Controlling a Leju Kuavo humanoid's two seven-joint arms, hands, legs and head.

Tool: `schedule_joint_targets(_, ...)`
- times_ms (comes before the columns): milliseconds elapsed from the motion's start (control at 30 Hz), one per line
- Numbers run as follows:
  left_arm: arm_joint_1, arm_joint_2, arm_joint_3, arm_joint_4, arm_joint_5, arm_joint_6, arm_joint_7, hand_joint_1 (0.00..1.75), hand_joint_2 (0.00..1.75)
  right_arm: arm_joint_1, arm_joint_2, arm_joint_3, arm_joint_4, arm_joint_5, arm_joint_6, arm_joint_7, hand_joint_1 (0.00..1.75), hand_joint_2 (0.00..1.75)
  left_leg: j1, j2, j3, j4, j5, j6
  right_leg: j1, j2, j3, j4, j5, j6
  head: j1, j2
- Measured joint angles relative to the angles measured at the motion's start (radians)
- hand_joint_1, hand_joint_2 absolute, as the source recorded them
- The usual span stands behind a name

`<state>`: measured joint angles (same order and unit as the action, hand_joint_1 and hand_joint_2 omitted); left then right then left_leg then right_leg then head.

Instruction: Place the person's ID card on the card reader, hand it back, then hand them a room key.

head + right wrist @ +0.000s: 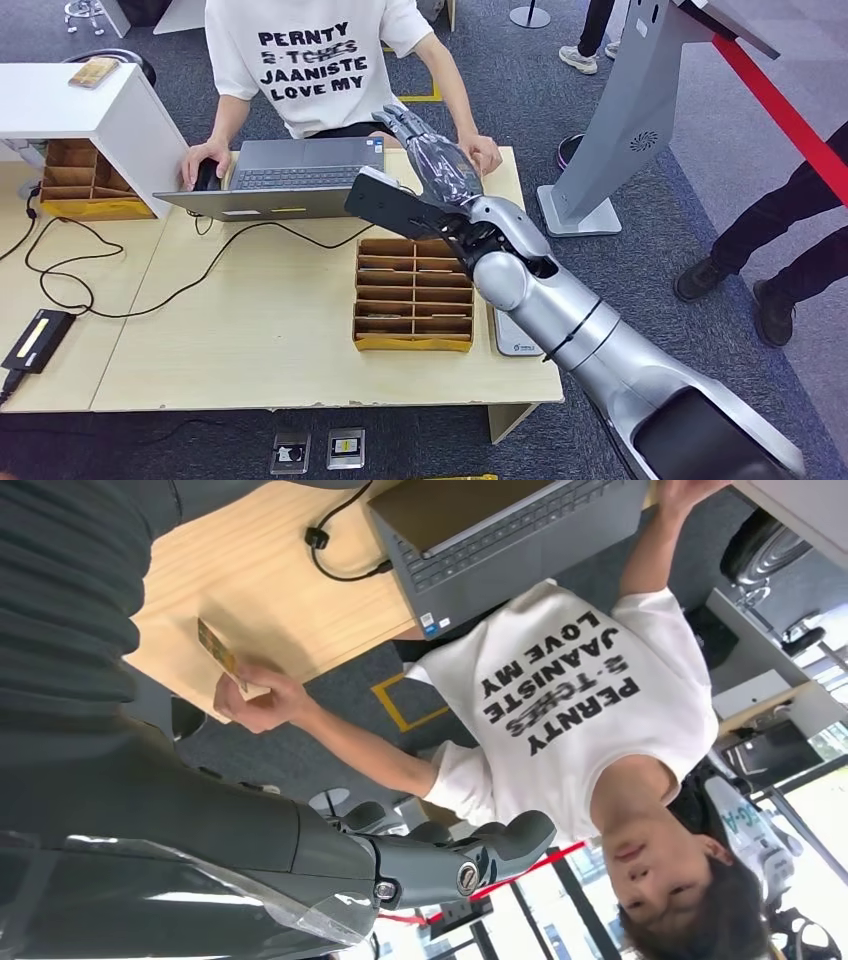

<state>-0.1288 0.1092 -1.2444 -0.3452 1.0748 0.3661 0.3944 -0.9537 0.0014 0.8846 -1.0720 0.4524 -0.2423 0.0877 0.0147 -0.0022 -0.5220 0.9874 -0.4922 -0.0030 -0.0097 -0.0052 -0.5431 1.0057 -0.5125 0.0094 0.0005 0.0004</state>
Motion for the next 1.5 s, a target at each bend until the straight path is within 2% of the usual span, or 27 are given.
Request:
schedule_joint_targets(200, 0.0, 0.019, -0.017, -0.054, 0.028, 0.016, 0.002, 0.0, 0.0, 0.02, -0.003, 0.005, -0.026, 0.007, -0.035, 0.013, 0.0, 1.75, 0.0, 0.0, 0.0, 0.0, 0.0, 0.0, 0.0, 0.0, 0.0, 0.0, 0.0, 0.0, 0.0, 0.0)
schedule_joint_targets(533, 0.0, 0.047, -0.058, -0.127, 0.079, 0.044, 0.007, 0.0, 0.0, 0.116, -0.052, 0.003, -0.203, 0.061, -0.087, 0.066, 0.0, 1.75, 0.0, 0.001, 0.001, 0.0, 0.0, 0.0, 0.0, 0.001, 0.0, 0.0, 0.0, 0.0, 0.0, 0.0)
schedule_joint_targets(967, -0.001, 0.061, -0.087, -0.163, 0.135, 0.063, 0.003, 0.0, 0.0, 0.249, -0.118, -0.029, -0.383, 0.148, -0.124, 0.122, 0.0, 1.75, 0.0, 0.001, 0.001, 0.0, 0.0, 0.0, 0.0, 0.002, 0.0, 0.0, 0.0, 0.0, 0.0, 0.0)
schedule_joint_targets(1500, -0.001, 0.061, -0.088, -0.162, 0.178, 0.064, -0.037, 0.0, 0.0, 0.393, -0.205, -0.07, -0.49, 0.199, -0.141, 0.19, 0.0, 1.75, 0.0, 0.001, 0.001, 0.0, 0.0, 0.0, 0.0, 0.002, 0.0, 0.0, 0.0, 0.0, 0.0, 0.0)
